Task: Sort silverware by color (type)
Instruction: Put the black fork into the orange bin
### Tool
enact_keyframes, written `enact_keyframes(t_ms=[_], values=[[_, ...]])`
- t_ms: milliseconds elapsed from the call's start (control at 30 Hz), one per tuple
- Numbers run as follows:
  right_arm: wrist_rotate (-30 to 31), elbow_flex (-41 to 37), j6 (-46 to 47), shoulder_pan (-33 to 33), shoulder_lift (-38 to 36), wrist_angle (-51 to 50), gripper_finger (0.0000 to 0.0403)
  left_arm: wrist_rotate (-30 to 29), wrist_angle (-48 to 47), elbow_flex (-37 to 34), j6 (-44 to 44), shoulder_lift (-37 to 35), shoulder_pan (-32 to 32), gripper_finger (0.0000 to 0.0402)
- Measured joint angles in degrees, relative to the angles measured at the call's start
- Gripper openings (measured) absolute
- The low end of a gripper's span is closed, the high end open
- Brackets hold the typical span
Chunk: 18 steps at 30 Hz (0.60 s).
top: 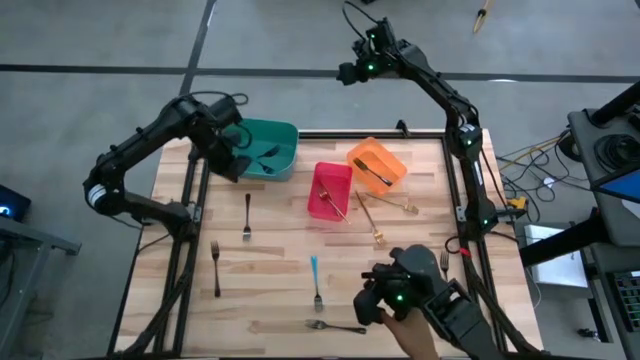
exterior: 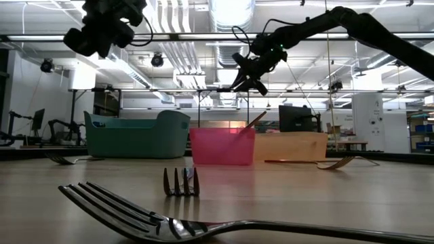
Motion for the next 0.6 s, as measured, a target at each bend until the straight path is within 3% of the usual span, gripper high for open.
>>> enact_keyframes(t_ms=[167, 367, 600], values=[[0.0, 0.0, -4.7, 0.0, -0.2, 0.3, 0.0077, 1.9, 0.3, -4.1, -8.2, -2.1, -5.8, 0.0000], [1.0, 0.0, -6.8, 0.0, -0.2, 0.7, 0.0077, 6.8, 0.2, -15.5, -15.4, -6.8, -10.9, 0.0000], [1.0, 0.0, -7.7, 0.0, -0.1, 0.9, 0.0077, 6.0, 0.3, -29.2, -19.3, -16.5, -15.7, 0.0000]])
